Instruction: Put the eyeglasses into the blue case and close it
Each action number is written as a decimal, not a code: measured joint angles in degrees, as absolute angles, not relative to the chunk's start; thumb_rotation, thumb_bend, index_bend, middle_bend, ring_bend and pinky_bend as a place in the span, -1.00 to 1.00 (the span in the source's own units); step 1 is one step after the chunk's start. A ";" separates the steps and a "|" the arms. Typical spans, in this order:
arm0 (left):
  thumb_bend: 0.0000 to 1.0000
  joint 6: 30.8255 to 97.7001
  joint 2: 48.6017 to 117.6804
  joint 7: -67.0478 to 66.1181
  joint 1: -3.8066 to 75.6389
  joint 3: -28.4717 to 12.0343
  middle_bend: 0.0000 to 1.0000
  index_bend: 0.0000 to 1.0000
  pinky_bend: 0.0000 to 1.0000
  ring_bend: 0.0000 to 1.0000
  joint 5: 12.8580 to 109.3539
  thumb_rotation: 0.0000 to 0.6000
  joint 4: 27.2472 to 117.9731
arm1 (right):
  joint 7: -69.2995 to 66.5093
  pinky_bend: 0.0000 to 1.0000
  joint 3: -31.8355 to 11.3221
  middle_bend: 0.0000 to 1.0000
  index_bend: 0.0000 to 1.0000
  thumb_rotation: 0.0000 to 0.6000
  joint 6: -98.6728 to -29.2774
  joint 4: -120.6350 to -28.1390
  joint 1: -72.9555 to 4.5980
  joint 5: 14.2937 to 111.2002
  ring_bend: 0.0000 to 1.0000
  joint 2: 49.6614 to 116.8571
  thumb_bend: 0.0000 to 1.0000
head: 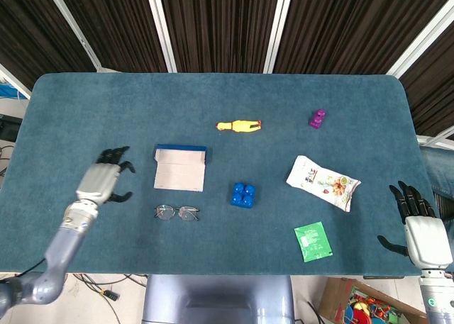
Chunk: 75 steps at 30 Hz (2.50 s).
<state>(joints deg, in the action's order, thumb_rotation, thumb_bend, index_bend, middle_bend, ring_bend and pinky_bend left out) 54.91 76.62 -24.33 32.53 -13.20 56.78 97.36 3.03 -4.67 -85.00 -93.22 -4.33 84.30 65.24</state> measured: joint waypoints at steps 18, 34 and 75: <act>-0.51 53.93 87.78 -33.54 39.98 -9.35 -0.87 -0.09 -1.00 -1.00 50.70 1.00 94.38 | 2.41 -0.65 -4.91 -1.00 -0.84 1.00 -84.12 -93.58 -4.48 83.23 -1.00 64.87 -0.88; -0.44 55.08 92.70 -36.60 43.28 -7.82 -0.86 0.01 -1.00 -1.00 47.85 1.00 91.66 | 1.93 -0.65 -5.10 -1.00 -0.84 1.00 -83.73 -93.90 -4.52 82.59 -1.00 64.60 -0.88; -0.18 57.59 94.19 -38.92 45.04 -5.43 -0.84 0.13 -1.00 -1.00 44.83 1.00 89.16 | 1.97 -0.65 -5.38 -1.00 -0.84 1.00 -83.08 -94.34 -4.62 81.42 -1.00 64.48 -0.88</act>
<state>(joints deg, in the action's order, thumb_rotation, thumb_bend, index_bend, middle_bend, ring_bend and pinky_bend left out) 57.59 94.19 -38.92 45.04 -5.43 44.83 89.16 1.97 -5.38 -83.08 -94.34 -4.62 81.42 64.48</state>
